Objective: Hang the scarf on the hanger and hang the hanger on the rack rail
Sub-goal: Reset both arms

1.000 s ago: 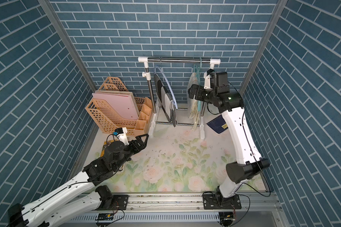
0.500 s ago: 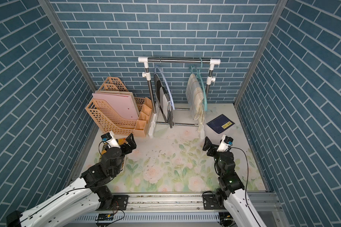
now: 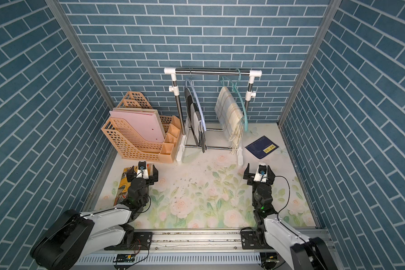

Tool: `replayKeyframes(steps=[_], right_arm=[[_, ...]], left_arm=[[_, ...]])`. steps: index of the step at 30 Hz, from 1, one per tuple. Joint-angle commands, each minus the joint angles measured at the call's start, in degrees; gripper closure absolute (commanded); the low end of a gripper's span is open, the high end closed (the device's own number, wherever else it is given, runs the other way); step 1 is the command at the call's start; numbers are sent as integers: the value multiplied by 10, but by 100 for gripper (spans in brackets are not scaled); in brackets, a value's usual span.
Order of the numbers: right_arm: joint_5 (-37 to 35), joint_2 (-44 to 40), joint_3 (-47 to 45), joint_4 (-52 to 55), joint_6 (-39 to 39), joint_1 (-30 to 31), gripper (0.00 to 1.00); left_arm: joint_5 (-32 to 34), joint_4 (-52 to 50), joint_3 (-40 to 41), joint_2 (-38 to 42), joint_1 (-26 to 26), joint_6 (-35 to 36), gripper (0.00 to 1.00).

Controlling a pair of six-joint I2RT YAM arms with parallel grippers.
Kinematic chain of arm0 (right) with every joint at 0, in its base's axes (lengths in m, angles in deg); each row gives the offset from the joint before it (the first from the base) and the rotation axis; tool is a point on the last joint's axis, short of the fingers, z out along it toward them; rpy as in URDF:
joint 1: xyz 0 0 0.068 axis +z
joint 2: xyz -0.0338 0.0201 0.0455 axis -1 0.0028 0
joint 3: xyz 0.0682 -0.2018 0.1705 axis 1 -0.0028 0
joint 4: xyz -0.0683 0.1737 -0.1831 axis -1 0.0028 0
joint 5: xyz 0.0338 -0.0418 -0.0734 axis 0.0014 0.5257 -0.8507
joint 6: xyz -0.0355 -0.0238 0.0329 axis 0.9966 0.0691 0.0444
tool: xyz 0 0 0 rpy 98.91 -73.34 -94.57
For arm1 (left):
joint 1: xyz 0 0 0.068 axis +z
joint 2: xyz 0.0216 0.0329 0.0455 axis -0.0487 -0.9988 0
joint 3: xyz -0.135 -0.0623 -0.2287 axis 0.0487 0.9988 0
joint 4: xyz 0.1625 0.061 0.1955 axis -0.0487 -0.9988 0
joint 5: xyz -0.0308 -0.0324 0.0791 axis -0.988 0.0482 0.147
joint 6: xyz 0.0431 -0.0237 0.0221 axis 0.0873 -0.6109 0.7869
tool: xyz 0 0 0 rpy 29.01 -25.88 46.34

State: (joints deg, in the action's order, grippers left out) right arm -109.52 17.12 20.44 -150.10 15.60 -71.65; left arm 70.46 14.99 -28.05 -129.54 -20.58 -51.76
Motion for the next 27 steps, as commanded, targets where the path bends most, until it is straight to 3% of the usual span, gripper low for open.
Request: replayKeyframes(steps=[1, 5, 7, 10, 12, 13, 15, 17, 27], right_arm=[[7, 121, -47, -264, 58, -13, 0], [49, 256, -27, -381, 99, -35, 0], [38, 313, -23, -428, 75, -53, 0], [95, 321, 12, -362, 66, -77, 0], [82, 308, 36, -293, 46, -87, 0], [76, 310, 50, -271, 42, -90, 0], [71, 305, 72, -221, 29, -97, 0], [65, 306, 84, -198, 24, -99, 0], [71, 307, 89, -188, 22, -103, 0]], left_arm=[[-88, 182, 17, -44, 43, 21, 0], [-195, 218, -7, -112, 99, 36, 0], [-206, 149, -37, -113, 129, -3, 0], [-192, 154, -51, -140, 163, -49, 0], [-130, 251, -23, -183, 171, -73, 0], [-107, 235, -19, -166, 172, -92, 0], [-107, 255, -17, -176, 180, -96, 0], [-143, 208, -31, -168, 179, -86, 0], [-193, 166, -60, -176, 195, -86, 0]])
